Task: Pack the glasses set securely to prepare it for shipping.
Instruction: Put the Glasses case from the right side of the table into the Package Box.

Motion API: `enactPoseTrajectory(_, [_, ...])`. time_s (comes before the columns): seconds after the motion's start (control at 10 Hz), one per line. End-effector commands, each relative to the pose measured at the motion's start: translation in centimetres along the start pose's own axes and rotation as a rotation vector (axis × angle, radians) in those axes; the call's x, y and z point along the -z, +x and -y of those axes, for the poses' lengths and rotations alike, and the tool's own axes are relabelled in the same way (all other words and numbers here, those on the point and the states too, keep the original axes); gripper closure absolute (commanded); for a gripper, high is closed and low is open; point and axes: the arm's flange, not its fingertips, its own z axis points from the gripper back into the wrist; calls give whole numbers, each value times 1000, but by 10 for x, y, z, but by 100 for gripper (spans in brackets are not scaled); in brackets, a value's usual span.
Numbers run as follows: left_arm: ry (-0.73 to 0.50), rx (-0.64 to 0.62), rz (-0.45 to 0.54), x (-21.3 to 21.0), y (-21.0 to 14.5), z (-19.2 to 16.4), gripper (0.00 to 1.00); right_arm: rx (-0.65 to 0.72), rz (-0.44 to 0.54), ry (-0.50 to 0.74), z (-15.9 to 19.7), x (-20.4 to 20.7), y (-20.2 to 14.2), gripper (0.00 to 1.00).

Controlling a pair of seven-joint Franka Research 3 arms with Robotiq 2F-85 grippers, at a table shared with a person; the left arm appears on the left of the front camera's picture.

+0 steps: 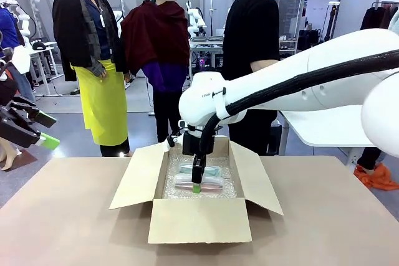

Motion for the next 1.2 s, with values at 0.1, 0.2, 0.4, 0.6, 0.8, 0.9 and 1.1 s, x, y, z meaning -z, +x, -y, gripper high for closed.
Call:
enactPoseTrajectory(0.1, [-14,6,14,-2,0,0,0,72,-33,-53,8,19,-8,29])
enactPoseTrajectory(0.2, [-14,6,14,-2,0,0,0,80,-44,-47,9,24,-10,24])
enactPoseTrajectory(0.4, [-14,6,14,-2,0,0,0,80,-54,-86,2,22,-14,0])
enactPoseTrajectory(0.6, [-14,6,14,-2,0,0,0,95,-38,-103,-2,10,-21,0])
enactPoseTrajectory(0.8, [-14,6,14,-2,0,0,0,66,-40,-65,12,13,-10,0])
enactPoseTrajectory(0.9, [-14,6,14,-2,0,0,0,66,-40,-65,12,13,-10,0])
enactPoseTrajectory(1.1, [-14,6,14,-2,0,0,0,66,-40,-65,12,13,-10,0])
